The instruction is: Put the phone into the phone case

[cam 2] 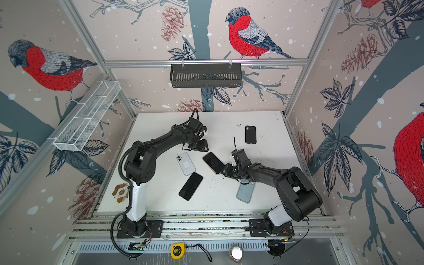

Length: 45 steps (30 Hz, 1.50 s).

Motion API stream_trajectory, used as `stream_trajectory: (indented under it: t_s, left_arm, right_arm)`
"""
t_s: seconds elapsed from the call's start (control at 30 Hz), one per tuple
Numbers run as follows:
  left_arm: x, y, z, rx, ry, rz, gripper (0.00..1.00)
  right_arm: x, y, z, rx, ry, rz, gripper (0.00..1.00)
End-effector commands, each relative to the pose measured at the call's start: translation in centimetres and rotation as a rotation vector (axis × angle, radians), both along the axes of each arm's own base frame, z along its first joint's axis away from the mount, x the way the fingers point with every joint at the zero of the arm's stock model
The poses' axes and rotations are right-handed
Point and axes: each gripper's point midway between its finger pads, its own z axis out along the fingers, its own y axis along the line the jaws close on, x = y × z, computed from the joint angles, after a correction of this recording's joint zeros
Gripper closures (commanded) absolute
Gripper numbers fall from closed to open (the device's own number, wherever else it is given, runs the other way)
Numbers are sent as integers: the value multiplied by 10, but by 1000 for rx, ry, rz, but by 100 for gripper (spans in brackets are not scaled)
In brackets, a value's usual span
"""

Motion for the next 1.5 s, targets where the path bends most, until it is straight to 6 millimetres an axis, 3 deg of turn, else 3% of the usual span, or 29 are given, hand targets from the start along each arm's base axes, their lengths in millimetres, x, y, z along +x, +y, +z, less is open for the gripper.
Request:
stream_trajectory:
  t_s: [0.0,0.13,0.47,0.63,0.87,1.0,1.17,1.33,1.47]
  left_arm:
    - [-8,1,-20,37,82,-64,56]
    - [-18,0,-35,19,132,-65,55]
    - [-86,3,-14,-84,154,-61,56]
    - [-114,2,-14,-71,169,-97,56]
    - [-105,26,-24,45,139,-65,56]
    - [-97,41,-24,131,105,-92,56]
    - [-96,39,-24,93,72,-109,57]
    - [-99,29,-7,33,35,-134,57]
    - [-103,30,-18,62,54,-137,57]
  right_arm:
    - [2,2,0,21,4,-15,60]
    - [4,4,-4,25,14,-16,60]
    - [9,0,-12,-16,17,14,60]
    - [4,-3,-12,-38,13,53,60]
    - [5,-21,-4,-119,-15,41,47]
    - [7,-35,9,-151,-47,16,46]
    - [2,-38,24,-118,-79,11,52]
    - [-4,-34,35,-64,-99,20,58]
    - [-5,-36,31,-74,-78,17,70]
